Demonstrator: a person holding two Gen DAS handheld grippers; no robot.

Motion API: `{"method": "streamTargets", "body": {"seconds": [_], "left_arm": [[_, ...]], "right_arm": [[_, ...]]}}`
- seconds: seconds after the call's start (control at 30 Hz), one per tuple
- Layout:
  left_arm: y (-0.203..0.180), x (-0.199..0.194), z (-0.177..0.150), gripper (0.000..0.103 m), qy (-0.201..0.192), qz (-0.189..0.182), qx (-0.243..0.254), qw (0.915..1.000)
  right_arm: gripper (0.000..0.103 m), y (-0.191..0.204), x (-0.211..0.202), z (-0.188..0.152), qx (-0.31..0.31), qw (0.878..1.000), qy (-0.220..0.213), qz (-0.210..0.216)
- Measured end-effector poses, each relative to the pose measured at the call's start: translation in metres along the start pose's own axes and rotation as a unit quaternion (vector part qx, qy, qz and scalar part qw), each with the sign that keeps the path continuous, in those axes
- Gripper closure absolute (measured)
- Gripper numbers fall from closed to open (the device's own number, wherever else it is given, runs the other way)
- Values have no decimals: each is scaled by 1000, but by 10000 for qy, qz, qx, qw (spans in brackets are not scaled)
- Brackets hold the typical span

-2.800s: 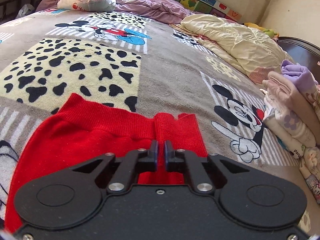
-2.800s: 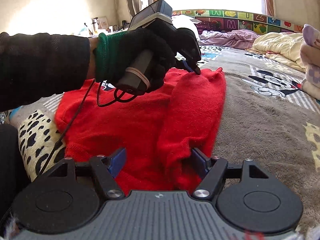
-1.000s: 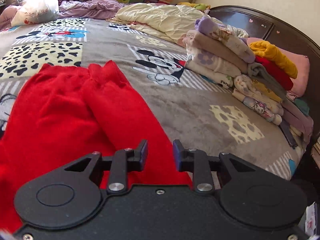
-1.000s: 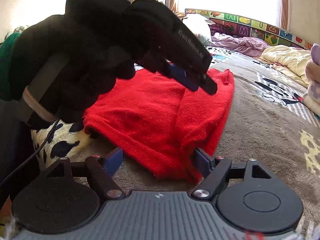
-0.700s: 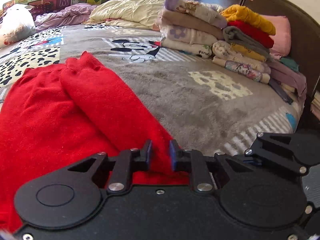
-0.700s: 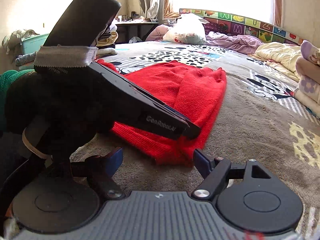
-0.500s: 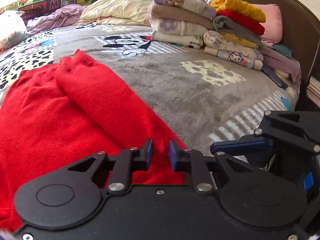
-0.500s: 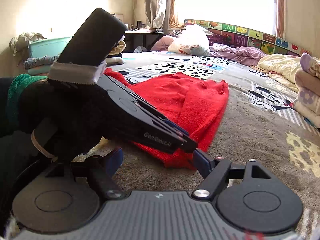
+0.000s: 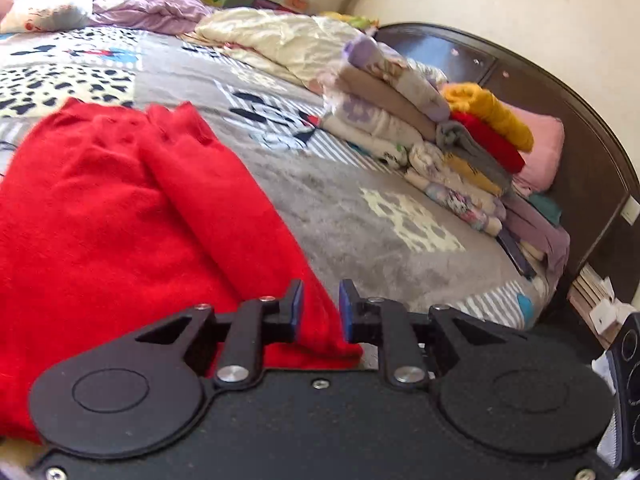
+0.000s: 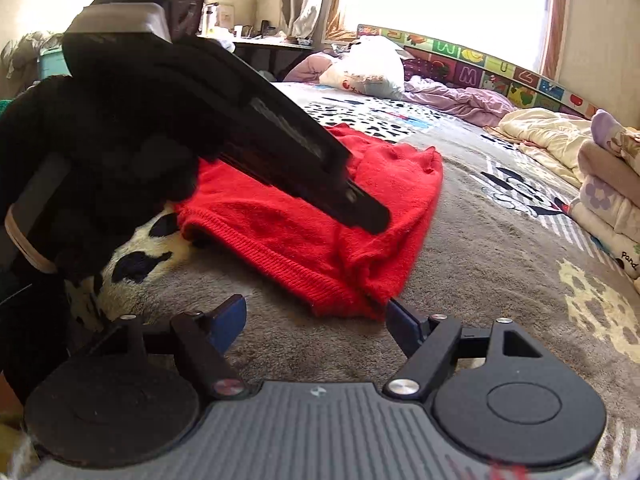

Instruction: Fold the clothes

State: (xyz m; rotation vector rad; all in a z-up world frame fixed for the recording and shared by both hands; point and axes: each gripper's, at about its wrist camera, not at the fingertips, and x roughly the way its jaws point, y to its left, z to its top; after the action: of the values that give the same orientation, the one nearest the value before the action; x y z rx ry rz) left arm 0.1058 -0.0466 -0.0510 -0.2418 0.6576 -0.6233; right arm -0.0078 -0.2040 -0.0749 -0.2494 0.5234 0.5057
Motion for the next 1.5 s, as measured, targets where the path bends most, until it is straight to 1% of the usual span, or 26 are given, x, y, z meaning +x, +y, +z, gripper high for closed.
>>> {"method": "streamTargets", "body": {"seconds": [0.07,0.1,0.17,0.27,0.33,0.43,0.5,0.57,0.63,0.73,0.8,0.87,0.9,0.93,0.97,1.03,1.07,1.13,1.2,1.3,1.37,1.43,1.5], "left_arm": [[11,-8,4,86,-160,108,-196,9996],[16,-10,3,86,-207,142,-305,9992],[21,-10,0,89,-233,198,-425,9986],[19,-5,-4,90,-152,322,-340,9988],[23,-10,-2,90,-209,438,-408,9980],[44,-27,7,90,-425,832,-810,9923],[61,-42,13,90,-589,1101,-1100,9861],[87,-64,18,90,-819,1392,-1470,9759],[113,-85,17,89,-1006,1683,-1849,9630],[148,-113,11,89,-1238,2083,-2416,9396],[168,-128,5,88,-1348,2312,-2783,9225],[187,-144,0,86,-1455,2536,-3143,9032],[194,-149,-3,83,-1496,2640,-3283,8945],[197,-151,-4,78,-1520,2734,-3368,8881],[200,-153,-6,77,-1536,2796,-3437,8832],[204,-151,-8,68,-1521,2893,-3537,8764],[206,-149,-9,66,-1502,2954,-3582,8728],[211,-145,-11,66,-1487,3000,-3615,8702],[215,-140,-8,66,-1566,3041,-3592,8684],[228,-134,3,66,-1660,3003,-3525,8707],[239,-130,10,68,-1636,2849,-3484,8779],[247,-130,15,91,-1568,2741,-3496,8821],[246,-132,18,97,-1606,2631,-3440,8869]], "right_arm": [[29,-3,1,2,78,9999,-112,-57],[32,-4,3,3,89,9998,-160,-82],[33,-3,7,5,18,9997,-202,-123],[33,3,12,6,-133,9996,-226,-119],[33,6,12,6,-220,9994,-249,-112],[34,12,13,6,-352,9989,-283,-101],[34,15,13,6,-439,9985,-306,-93],[34,19,14,7,-526,9980,-328,-86],[34,23,14,7,-614,9975,-351,-79],[34,34,16,9,-781,9964,-338,28],[34,46,19,12,-955,9948,-314,139],[34,62,21,17,-1132,9928,-302,261],[34,71,23,20,-1191,9918,-295,343],[34,79,24,22,-1213,9913,-284,424],[34,86,25,23,-1224,9909,-268,497],[34,97,29,24,-1199,9907,-213,610],[34,98,29,24,-1112,9914,-191,656],[34,84,26,25,-639,9953,-170,709],[34,69,23,26,-165,9969,-148,760],[34,45,18,28,592,9949,-123,806],[32,16,15,30,1190,9902,-143,721],[32,-15,9,31,1626,9841,-175,696],[31,-43,4,26,1893,9794,-217,671]]}}
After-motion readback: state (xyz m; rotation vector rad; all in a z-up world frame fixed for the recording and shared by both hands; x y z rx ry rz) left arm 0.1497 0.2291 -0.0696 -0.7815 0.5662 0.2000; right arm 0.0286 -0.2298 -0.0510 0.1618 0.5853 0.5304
